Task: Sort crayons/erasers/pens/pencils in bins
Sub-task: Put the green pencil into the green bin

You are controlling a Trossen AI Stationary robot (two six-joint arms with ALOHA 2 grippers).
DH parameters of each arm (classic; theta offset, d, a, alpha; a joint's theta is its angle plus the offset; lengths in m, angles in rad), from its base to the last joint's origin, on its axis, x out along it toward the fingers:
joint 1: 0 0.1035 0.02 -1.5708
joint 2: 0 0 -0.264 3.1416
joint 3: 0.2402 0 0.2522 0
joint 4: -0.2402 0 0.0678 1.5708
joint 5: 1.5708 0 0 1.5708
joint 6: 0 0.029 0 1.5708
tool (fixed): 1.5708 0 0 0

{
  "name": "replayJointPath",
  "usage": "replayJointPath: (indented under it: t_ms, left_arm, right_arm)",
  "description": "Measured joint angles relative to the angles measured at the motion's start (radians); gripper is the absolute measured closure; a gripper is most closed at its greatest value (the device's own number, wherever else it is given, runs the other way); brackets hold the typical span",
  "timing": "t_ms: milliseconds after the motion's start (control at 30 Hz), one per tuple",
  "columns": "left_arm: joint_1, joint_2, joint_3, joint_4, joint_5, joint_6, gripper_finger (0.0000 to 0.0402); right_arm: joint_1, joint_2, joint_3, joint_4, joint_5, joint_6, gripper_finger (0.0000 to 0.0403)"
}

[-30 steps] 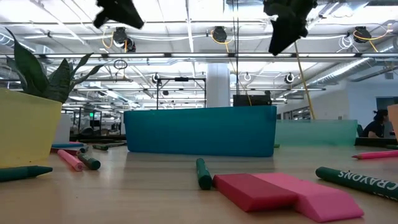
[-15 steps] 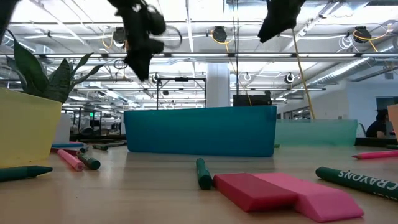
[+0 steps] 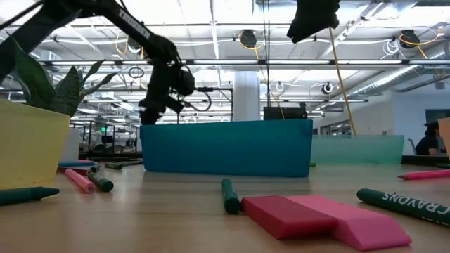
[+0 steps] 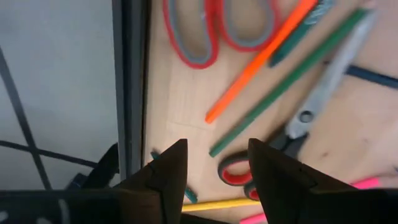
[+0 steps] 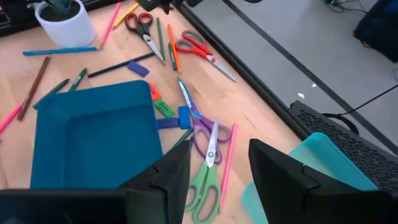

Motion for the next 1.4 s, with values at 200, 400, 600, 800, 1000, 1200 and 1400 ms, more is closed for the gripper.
replayJointPath:
  t_ms: [200,400,600,800,1000,1200,1400]
  left_arm:
    - [0.013,0.058,0.000,-0.040,0.020,-0.085,0.0229]
    - [0.011,0.078,0.000,-0.093,0.054,-0.396,0.0229]
    - [0.056,0.082,-0.001,-0.080,0.270,-0.893,0.0229]
    - [0.068,0.082,-0.001,-0.064,0.275,-1.159,0.0229]
    - [0.120,0.082,0.000,-0.047,0.336,-1.307,0.0229]
    - [0.178,0.082,-0.005,-0.066,0.389,-1.407,0.0229]
    - [0.234,0.081,-0.095,0.003,0.513,-1.499,0.0229]
  right_arm:
    - [0.000,0.011,0.000,-0.001,-0.001,-0.002,0.0248]
    - [-0.004,0.010,0.000,0.000,0.000,-0.033,0.0248]
    - [-0.005,0.009,0.000,0.014,-0.002,-0.070,0.0248]
    - [-0.004,0.009,0.000,0.038,-0.004,-0.122,0.0248]
    - [0.024,0.009,0.000,0.034,-0.032,-0.165,0.0248]
    - [0.057,0.009,0.000,0.034,-0.032,-0.181,0.0248]
    - [0.078,0.009,0.000,0.034,-0.031,-0.160,0.0248]
